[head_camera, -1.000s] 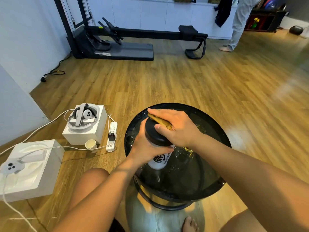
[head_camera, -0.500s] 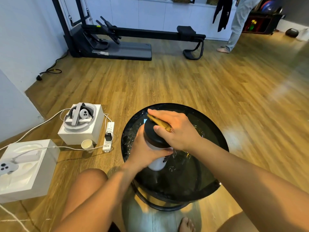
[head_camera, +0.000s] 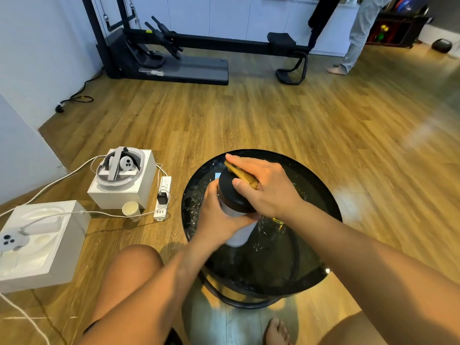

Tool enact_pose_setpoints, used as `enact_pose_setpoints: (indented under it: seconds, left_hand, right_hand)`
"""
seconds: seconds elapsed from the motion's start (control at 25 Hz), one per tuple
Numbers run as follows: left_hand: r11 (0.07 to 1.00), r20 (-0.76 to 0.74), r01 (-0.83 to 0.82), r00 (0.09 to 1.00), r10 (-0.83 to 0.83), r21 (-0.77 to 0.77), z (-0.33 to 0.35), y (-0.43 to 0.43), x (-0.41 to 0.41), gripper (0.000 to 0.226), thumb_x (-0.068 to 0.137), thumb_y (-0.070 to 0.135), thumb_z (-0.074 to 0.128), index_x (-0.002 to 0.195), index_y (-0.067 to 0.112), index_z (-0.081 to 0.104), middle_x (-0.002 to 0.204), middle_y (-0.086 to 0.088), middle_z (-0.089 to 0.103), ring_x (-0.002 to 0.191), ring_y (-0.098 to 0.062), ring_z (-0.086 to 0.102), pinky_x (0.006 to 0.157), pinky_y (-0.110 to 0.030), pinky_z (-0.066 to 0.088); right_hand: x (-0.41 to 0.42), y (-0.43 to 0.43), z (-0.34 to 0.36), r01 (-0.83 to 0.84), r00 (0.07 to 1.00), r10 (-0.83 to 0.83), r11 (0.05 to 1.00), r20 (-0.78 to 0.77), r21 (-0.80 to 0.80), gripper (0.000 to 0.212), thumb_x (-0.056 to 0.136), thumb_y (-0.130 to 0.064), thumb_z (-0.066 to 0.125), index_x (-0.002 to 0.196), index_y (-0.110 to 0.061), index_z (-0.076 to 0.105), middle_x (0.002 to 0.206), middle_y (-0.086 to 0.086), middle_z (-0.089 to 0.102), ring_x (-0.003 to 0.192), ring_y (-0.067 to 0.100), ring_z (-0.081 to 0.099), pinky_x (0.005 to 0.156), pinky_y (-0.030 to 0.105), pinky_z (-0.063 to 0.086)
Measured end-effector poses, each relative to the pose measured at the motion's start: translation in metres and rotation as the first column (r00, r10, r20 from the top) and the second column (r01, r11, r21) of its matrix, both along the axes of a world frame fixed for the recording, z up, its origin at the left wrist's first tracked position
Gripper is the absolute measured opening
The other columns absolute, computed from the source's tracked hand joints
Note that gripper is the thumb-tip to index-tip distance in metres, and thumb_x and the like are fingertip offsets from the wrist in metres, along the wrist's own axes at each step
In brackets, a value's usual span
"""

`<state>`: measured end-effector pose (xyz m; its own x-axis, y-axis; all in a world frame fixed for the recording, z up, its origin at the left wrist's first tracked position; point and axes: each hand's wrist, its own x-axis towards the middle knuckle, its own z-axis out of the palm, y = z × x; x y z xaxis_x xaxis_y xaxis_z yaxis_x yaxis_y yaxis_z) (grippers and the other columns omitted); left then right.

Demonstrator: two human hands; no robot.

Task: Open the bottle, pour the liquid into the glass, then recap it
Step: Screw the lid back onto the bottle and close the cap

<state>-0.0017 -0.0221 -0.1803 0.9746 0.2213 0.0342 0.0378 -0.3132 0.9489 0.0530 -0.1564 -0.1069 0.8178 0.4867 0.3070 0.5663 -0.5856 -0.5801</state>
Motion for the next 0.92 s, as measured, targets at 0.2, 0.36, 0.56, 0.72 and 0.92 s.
enact_pose_setpoints:
  seconds: [0.2,0.36,0.56,0.72,0.92]
  left_hand:
    - [0.999,-0.024,0.033,0.999,-0.034,-0.021,0.004,0.003,0.006,0.095,0.047,0.041,0.097,0.127,0.03,0.047,0.114,0.011,0.067,0.107,-0.007,0.065,0.091,-0.038,0.057]
    - [0.985,-0.018,-0.171,0.985,0.172,0.036,-0.001,-0.031,-0.004,0.109,0.058,0.038,0.093,0.145,0.024,0.029,0.136,0.003,0.054,0.122,-0.016,0.055,0.092,-0.031,0.05]
    - [0.996,0.035,-0.014,0.999,0.011,0.088,0.003,-0.003,-0.005,0.1,0.054,0.048,0.093,0.136,0.03,0.038,0.13,0.009,0.053,0.12,-0.008,0.053,0.095,-0.03,0.05]
    - [0.997,-0.008,0.081,0.997,-0.081,0.005,0.009,0.012,-0.004,0.095,0.05,0.043,0.097,0.128,0.041,0.042,0.114,0.02,0.061,0.107,0.003,0.059,0.089,-0.022,0.053]
    - [0.988,-0.02,-0.152,0.988,0.152,0.008,0.003,-0.037,-0.016,0.111,0.065,0.028,0.092,0.152,0.02,0.024,0.141,0.003,0.05,0.128,-0.016,0.049,0.093,-0.019,0.04]
  right_hand:
    - [0.002,0.001,-0.002,-0.013,0.999,0.012,1.0,0.031,0.009,0.052,0.091,-0.039,0.053,0.142,-0.028,0.058,0.138,0.001,0.065,0.128,0.02,0.058,0.107,0.044,0.046]
    - [-0.004,0.016,-0.005,0.145,0.989,-0.146,0.989,0.02,0.04,0.053,0.09,-0.039,0.052,0.141,-0.028,0.058,0.139,-0.001,0.065,0.128,0.023,0.058,0.107,0.046,0.046]
    - [0.0,0.006,0.0,0.049,0.999,-0.048,0.999,-0.019,0.012,0.054,0.09,-0.041,0.053,0.142,-0.031,0.056,0.141,0.0,0.063,0.131,0.021,0.056,0.109,0.044,0.044]
    - [0.003,0.004,0.001,-0.032,0.999,0.031,0.999,-0.012,-0.025,0.053,0.091,-0.04,0.051,0.143,-0.028,0.055,0.142,0.001,0.062,0.132,0.02,0.055,0.111,0.042,0.043]
    - [-0.012,0.019,-0.004,0.183,0.983,-0.183,0.982,0.013,0.038,0.054,0.091,-0.038,0.051,0.143,-0.026,0.056,0.14,0.0,0.063,0.128,0.028,0.057,0.109,0.045,0.045]
